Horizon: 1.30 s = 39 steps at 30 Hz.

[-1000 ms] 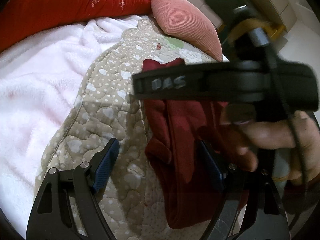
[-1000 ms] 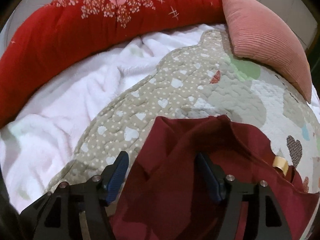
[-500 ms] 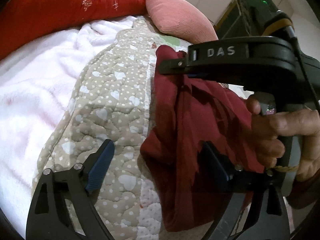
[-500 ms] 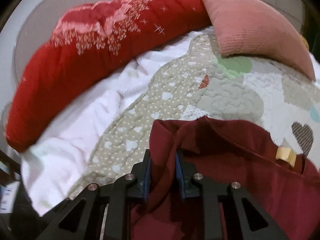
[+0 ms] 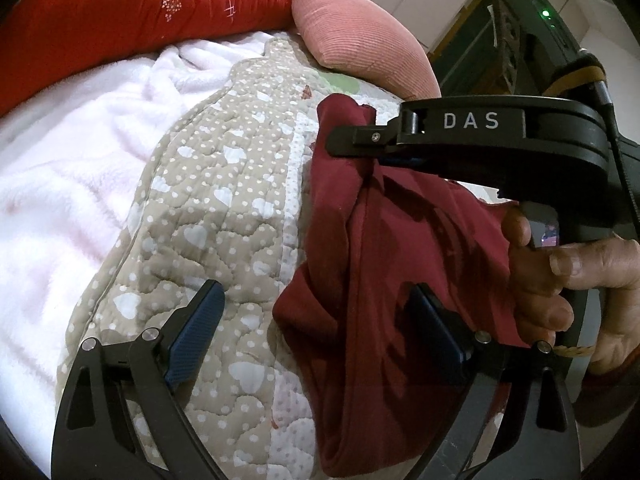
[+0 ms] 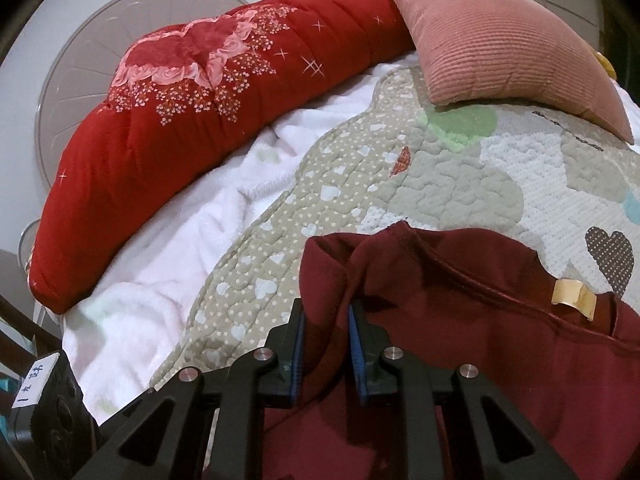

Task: Fold small clothes
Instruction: 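Lift the held side with the right gripper and fold it over the body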

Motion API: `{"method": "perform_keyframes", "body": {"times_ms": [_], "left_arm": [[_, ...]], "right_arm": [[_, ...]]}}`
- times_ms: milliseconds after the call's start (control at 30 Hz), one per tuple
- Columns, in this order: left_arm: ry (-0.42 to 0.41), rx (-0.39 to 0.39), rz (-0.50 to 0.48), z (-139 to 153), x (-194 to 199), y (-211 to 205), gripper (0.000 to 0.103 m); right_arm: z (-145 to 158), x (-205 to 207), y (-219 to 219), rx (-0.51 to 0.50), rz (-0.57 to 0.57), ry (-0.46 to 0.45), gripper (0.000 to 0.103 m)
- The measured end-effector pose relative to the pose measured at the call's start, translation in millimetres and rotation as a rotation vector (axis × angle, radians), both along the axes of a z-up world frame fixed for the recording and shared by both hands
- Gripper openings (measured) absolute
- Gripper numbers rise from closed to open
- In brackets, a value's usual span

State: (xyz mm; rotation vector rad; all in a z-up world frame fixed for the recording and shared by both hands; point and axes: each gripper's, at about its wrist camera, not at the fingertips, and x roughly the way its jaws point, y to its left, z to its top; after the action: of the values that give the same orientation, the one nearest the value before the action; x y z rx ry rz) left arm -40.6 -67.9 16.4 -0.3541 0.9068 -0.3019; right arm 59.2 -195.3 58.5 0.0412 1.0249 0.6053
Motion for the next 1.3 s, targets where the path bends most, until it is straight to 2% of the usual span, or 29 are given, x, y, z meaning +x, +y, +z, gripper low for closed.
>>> {"method": "perform_keyframes", "body": {"times_ms": [367, 467, 500, 567, 600, 633, 667, 733, 833, 867, 900, 933, 1000, 1167, 1300], "left_arm": [[-0.005, 0.004, -0.011, 1, 1, -2, 0.095], [-0.024, -0.039, -0.024, 3, -1, 0, 0.094], [-0.036, -0.071, -0.034, 4, -1, 1, 0.092], [-0.043, -0.131, -0.065, 4, 0, 3, 0.073], [-0.024, -0.132, -0.070, 2, 3, 2, 0.061], [-0.005, -0.124, -0.068, -1, 6, 1, 0.056], [-0.001, -0.127, -0.067, -2, 7, 1, 0.054], [-0.006, -0.142, -0.066, -1, 7, 3, 0.043], [0.003, -0.149, -0.066, -4, 7, 3, 0.042], [0.003, -0.149, -0.067, -3, 7, 3, 0.042], [0.002, -0.148, -0.068, -3, 7, 3, 0.042], [0.002, -0.148, -0.068, -4, 7, 3, 0.042], [0.005, -0.152, -0.069, -4, 6, 5, 0.042], [0.007, -0.145, -0.069, -5, 6, 5, 0.042], [0.009, -0.143, -0.068, -5, 6, 4, 0.042]], "right_arm": [[4, 2, 0, 0.014, 0.012, 0.008, 0.018], [11, -1, -5, 0.029, 0.018, -0.001, 0.018], [13, -1, -6, 0.034, 0.020, -0.002, 0.017], [16, -2, -9, 0.044, 0.022, -0.004, 0.017], [17, -1, -10, 0.050, 0.023, -0.003, 0.017], [18, -1, -11, 0.055, 0.023, 0.000, 0.017], [18, 0, -11, 0.056, 0.022, 0.002, 0.017], [15, 2, -9, 0.051, 0.022, 0.011, 0.017], [7, 6, 0, 0.001, 0.031, 0.025, 0.017], [5, 8, 3, -0.010, 0.030, 0.031, 0.019], [3, 10, 6, -0.023, 0.027, 0.040, 0.029], [2, 11, 8, -0.037, 0.021, 0.044, 0.048], [2, 12, 10, -0.086, -0.017, 0.047, 0.059], [-3, 8, 17, -0.108, 0.008, 0.053, 0.060], [-12, 3, 33, -0.208, 0.023, 0.000, 0.060]]}}
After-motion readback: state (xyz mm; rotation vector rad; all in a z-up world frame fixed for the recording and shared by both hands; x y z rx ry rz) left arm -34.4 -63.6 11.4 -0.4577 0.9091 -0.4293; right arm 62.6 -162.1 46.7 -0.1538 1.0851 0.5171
